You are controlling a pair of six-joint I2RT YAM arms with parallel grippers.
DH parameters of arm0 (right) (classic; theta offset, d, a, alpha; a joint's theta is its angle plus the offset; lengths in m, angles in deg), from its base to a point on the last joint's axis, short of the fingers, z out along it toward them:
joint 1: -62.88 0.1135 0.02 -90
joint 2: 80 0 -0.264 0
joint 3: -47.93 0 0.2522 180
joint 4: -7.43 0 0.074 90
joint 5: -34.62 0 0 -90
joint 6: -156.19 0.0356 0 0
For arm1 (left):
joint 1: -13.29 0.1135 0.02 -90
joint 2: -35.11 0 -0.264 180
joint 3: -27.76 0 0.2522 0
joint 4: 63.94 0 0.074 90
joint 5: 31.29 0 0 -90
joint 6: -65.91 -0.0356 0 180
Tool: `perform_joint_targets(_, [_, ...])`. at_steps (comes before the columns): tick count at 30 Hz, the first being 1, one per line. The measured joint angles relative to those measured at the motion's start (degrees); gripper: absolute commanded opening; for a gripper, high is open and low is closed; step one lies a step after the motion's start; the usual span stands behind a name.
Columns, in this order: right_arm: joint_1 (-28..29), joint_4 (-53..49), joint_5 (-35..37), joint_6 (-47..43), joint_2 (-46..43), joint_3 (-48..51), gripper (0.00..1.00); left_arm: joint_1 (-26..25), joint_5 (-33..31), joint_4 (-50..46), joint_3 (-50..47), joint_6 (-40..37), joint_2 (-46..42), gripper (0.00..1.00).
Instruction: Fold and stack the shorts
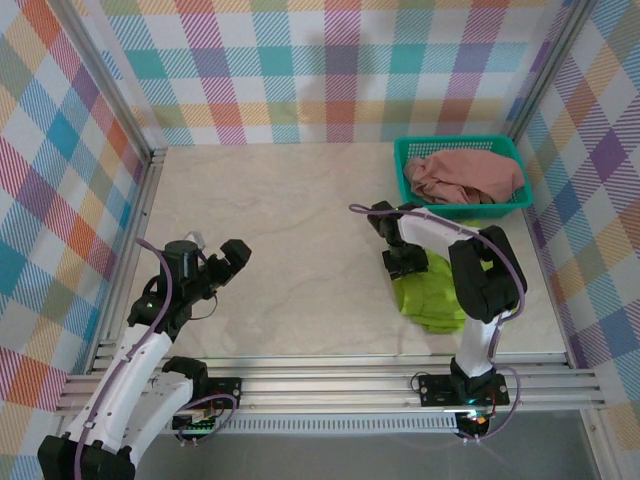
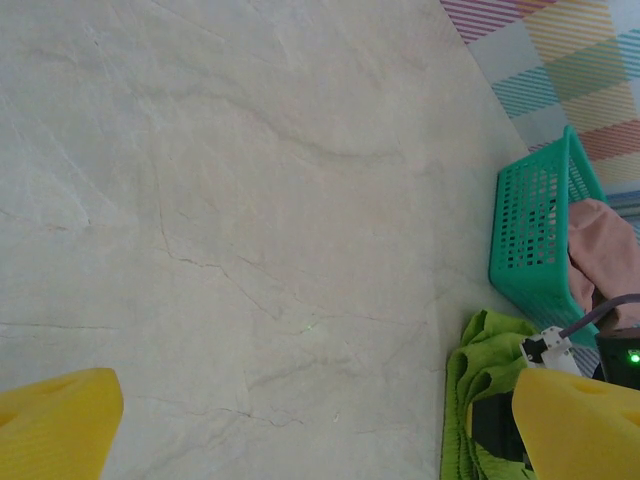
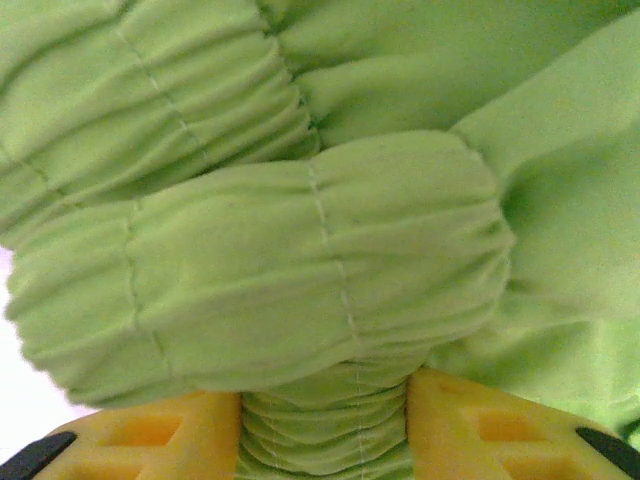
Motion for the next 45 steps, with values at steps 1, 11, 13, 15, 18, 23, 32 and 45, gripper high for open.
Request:
perform_joint_targets(1, [-0.72,-0.22,0.35,-0.68,0.00,0.11,0.47,0.04,0.02,0.07,-0.07,0.00,0.00,1.00])
perform_joint_targets(11, [-12.02,-1.51,2.82,-4.81,-0.74,1.84,0.49,0.15,0.13,0.11,-0.68,0.00,-0.04,1.00])
perform_joint_targets(13, [-13.05,-1.44,2.75,-4.81,-1.07,1.79,0.51,0.22,0.13,0.13,-0.74,0.00,-0.07,1.00])
perform_joint_targets(15, [-13.11,-1.88,2.01,-4.74,-1.68,1.22,0.57,0.22,0.26,0.13,-0.76,-0.02,-0.07,1.00])
perform_joint_targets(18, [-12.87,-2.01,-1.86,-4.26,-5.44,-0.74,0.74,0.24,1.05,0.13,-0.76,-0.09,-0.28,1.00])
perform_joint_targets(23, [-12.46,-0.04,-8.52,-2.75,-19.50,-8.24,0.90,0.26,1.49,-0.07,0.04,-0.90,-0.70,1.00])
perform_joint_targets(32, [-13.44,5.11,-2.43,0.22,-11.47,-31.63,1.00,0.26,2.27,0.09,0.42,-1.11,-0.76,1.00])
perform_joint_targets(45, [-24.48,1.27,0.37,11.87,18.14,-49.09,0.99,0.26,3.63,1.73,0.35,-1.07,0.24,1.00])
